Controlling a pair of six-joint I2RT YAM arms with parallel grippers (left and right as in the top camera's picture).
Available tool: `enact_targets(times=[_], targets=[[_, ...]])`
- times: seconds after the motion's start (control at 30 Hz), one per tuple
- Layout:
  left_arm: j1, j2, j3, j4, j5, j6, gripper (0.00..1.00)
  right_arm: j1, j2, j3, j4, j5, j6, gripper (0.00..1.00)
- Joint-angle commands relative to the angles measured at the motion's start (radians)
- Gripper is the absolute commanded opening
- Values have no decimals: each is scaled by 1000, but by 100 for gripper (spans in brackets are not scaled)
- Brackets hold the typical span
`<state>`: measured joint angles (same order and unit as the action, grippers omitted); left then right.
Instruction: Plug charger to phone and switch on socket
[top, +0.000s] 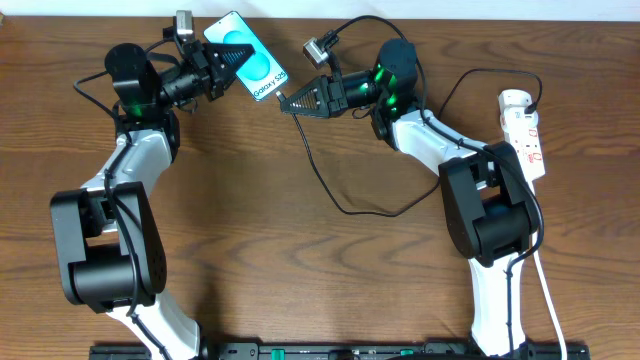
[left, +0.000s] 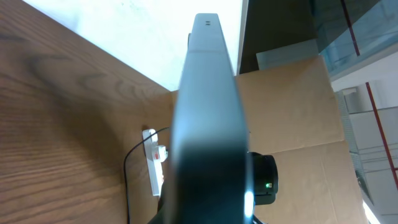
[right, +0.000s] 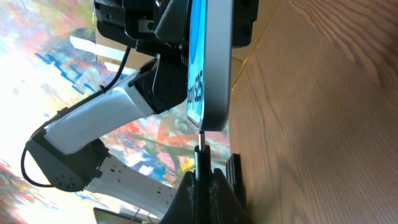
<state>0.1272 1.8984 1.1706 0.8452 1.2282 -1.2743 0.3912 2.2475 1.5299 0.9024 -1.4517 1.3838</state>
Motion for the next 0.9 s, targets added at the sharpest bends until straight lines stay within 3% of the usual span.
enact_targets(times=[0.0, 0.87], targets=[[0, -13, 9, 13, 13, 24, 7, 11, -2, 9, 8, -6, 11, 1], [-18, -13, 8, 12, -5, 24, 7, 3, -2, 9, 26, 2, 10, 1]])
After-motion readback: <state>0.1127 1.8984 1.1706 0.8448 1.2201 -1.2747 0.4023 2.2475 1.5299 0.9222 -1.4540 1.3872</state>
